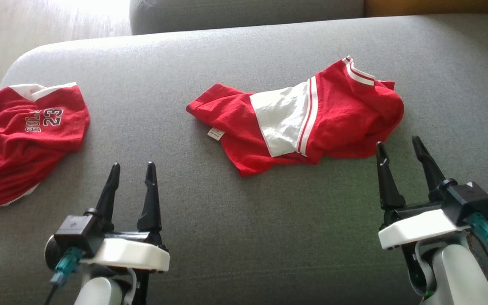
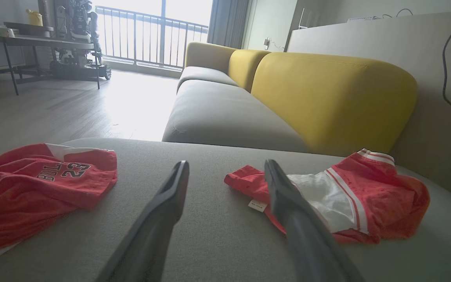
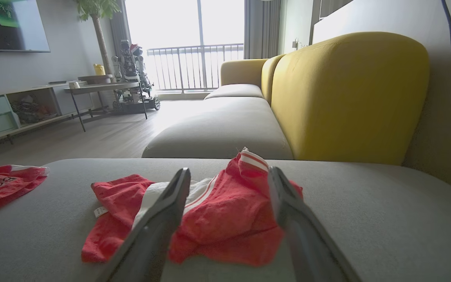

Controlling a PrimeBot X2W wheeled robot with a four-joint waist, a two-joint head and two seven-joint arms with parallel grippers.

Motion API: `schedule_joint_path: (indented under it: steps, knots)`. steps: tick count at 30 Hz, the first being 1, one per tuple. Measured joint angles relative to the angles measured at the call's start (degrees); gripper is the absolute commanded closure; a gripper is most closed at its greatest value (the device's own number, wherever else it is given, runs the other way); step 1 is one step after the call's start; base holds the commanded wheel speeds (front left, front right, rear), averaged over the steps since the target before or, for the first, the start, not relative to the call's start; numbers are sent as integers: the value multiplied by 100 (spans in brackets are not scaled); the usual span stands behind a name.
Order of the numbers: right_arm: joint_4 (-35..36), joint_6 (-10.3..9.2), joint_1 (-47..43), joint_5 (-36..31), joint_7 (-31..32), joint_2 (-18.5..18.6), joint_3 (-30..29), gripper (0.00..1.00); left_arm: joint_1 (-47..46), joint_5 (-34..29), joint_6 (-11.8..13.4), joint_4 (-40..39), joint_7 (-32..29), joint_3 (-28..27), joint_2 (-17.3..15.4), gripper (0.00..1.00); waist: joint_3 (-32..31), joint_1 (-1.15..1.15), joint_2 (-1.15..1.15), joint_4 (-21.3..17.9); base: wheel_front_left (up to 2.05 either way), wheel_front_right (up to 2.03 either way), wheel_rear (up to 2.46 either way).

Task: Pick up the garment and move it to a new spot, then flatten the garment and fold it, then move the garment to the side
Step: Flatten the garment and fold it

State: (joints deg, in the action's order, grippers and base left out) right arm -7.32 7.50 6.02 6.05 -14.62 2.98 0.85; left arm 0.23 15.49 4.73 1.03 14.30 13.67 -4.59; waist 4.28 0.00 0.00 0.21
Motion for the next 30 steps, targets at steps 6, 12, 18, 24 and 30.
schedule_joint_path:
  steps: [6,12,18,24,30]
  knots:
    - [-86,0,4,-66,0,0,-47,0,29,-190,-187,134,0,-197,120,0,-31,0,0,35,0,0,0]
    - [-193,0,110,-269,0,0,-59,0,31,-279,-333,254,0,-261,144,0,94,0,0,105,0,0,0]
    - [-684,0,967,-589,283,1,-289,0,-128,-212,-374,399,0,-79,162,0,333,0,0,265,0,0,0]
    - [-1306,0,1895,-853,716,5,-650,0,-428,-56,-321,478,0,145,175,0,559,0,0,569,0,0,0]
    - [-2086,0,2508,-1189,1136,7,-1206,0,-539,-13,-318,548,0,313,179,0,730,0,0,838,0,0,0]
